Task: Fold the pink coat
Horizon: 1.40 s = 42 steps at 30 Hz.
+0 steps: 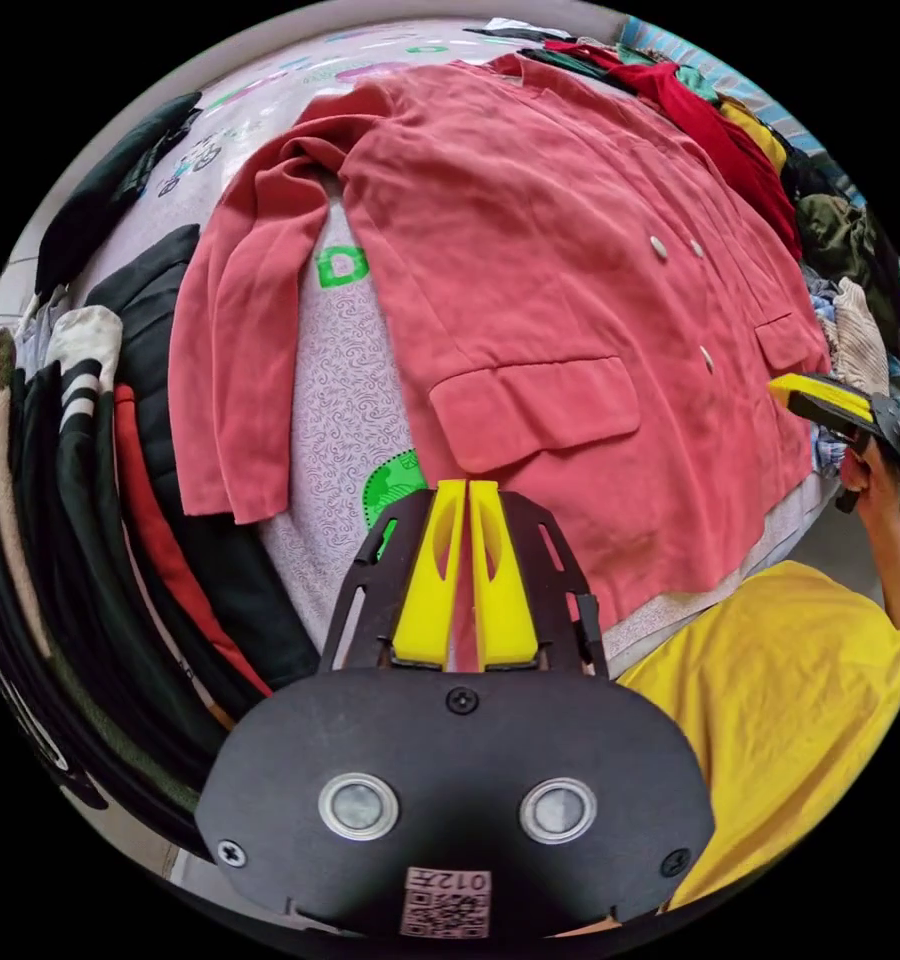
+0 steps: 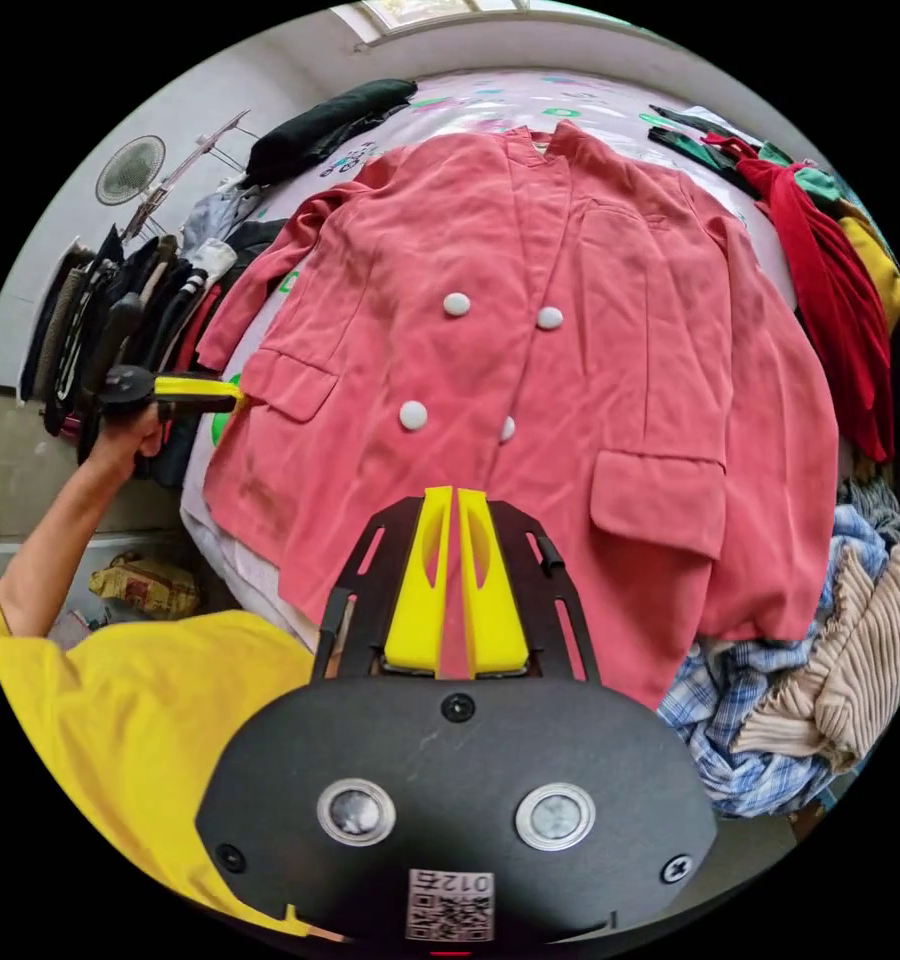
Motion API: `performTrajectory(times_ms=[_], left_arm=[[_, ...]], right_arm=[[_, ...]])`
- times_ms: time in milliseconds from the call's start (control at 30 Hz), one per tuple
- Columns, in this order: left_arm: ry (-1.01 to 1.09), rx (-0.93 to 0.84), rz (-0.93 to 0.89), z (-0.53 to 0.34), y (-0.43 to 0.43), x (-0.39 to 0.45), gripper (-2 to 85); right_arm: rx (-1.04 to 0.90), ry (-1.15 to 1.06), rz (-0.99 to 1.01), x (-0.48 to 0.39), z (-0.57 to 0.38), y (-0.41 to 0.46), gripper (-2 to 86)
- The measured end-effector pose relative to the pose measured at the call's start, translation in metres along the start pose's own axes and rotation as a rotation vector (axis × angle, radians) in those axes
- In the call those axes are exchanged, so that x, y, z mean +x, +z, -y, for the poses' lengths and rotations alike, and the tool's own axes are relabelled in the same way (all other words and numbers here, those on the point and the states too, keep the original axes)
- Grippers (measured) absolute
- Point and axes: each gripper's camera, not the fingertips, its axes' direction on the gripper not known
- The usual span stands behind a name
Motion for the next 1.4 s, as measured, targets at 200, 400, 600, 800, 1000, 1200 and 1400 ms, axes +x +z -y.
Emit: performTrajectory(times_ms=[200,400,600,800,1000,1200,1400], left_arm=[[-0.055,0.114,-0.156,-0.029,-0.003,-0.050,0.0],[-0.122,0.164,-0.346,-0.044,0.014,-0.094,0.1],[-0.263,0.267,-0.725,-0.072,0.028,-0.147,0.3],[-0.424,0.304,-0.585,-0.099,0.023,-0.166,0.7],[-0.262,0.202,-0.352,-0.042,-0.007,-0.126,0.8],[-0.177,0.093,-0.150,-0.005,-0.014,-0.104,0.0],[-0.267,0.129,-0.279,-0.022,-0.006,-0.122,0.1]], right_arm=[[0.003,0.128,0.026,0.035,0.055,0.022,4.5],[-0.078,0.215,0.108,0.063,0.085,0.054,4.1],[-0.030,0.125,0.144,0.059,0.086,0.049,1.0],[-0.073,0.235,0.201,0.082,0.081,0.080,0.5],[-0.098,0.178,0.178,0.077,0.088,0.090,0.4],[0.003,0.127,0.206,0.061,0.091,0.071,0.4],[-0.064,0.153,0.173,0.062,0.095,0.109,0.6]])
